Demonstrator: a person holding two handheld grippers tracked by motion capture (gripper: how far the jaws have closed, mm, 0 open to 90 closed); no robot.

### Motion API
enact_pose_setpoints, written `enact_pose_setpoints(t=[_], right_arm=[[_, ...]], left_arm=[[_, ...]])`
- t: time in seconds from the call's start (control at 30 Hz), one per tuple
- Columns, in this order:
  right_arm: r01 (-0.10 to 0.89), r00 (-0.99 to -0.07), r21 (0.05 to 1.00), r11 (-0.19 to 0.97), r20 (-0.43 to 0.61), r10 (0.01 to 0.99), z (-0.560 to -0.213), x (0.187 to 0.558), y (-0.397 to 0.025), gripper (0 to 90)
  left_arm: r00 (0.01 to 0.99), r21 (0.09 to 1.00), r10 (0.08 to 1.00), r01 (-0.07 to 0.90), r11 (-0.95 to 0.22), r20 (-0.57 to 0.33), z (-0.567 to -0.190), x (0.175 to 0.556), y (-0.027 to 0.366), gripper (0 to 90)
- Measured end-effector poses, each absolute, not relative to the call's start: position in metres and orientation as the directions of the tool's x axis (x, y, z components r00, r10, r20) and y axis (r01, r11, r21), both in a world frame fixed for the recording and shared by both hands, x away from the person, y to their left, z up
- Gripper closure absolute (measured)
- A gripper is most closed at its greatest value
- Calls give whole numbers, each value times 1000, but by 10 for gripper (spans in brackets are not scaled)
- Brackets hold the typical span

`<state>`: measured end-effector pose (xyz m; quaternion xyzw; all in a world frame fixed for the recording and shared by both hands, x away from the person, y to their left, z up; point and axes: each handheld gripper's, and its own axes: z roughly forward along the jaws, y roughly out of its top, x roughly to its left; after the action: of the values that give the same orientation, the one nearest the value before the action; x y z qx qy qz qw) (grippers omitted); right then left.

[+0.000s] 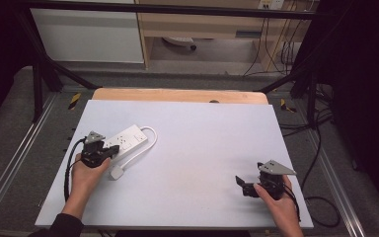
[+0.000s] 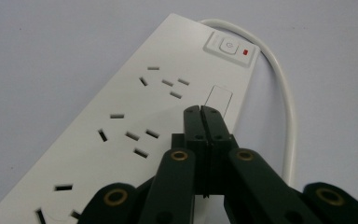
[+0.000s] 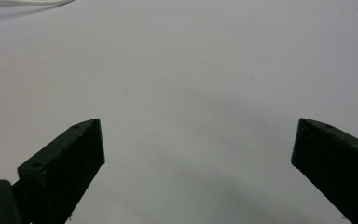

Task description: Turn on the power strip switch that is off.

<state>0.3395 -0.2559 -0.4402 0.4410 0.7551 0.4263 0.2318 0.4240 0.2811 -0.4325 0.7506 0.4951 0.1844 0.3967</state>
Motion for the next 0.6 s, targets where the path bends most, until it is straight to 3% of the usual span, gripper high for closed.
enact_pose_setpoints(t=[0.6], right_arm=[[469, -504, 848, 247, 27, 863, -440, 339, -256, 30]], left_arm=[[443, 777, 888, 599, -192, -121, -433, 425, 282, 900]])
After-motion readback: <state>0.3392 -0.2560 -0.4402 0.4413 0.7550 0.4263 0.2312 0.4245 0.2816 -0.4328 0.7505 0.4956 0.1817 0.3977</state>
